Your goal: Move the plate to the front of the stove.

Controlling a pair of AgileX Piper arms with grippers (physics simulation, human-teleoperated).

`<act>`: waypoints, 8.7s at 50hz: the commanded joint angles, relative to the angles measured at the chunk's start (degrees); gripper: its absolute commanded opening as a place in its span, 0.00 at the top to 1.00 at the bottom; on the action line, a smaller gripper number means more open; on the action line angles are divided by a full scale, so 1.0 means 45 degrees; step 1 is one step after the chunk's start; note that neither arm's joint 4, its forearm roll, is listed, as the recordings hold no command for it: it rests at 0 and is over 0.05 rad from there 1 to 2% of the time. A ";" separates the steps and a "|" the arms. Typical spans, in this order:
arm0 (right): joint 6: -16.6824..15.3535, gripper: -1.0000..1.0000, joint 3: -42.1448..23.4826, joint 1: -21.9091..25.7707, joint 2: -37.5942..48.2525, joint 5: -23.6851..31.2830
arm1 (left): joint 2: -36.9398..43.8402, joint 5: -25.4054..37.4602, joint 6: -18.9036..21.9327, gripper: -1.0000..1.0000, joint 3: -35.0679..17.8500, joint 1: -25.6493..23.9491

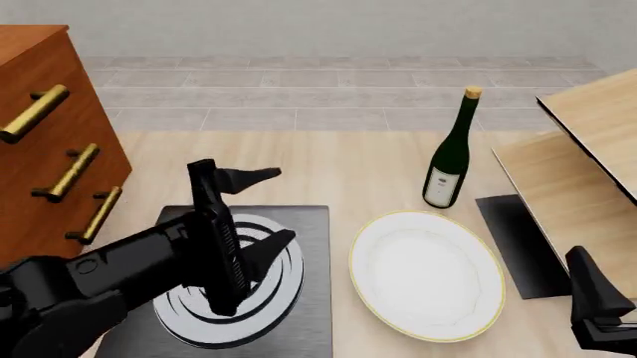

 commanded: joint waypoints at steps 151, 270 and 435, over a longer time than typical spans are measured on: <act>0.0002 0.00 0.0014 -0.0002 0.0006 -0.0017 | 0.6631 0.0557 0.0272 0.00 -0.2431 -0.4457; -0.0003 0.00 0.0014 -0.0001 0.0006 -0.0017 | 1.1340 -0.2060 0.0262 0.00 -0.3838 -0.3732; 0.0003 0.00 0.0014 -0.0006 0.0006 -0.0016 | 0.5366 0.1507 0.2611 1.00 -0.3275 -0.0325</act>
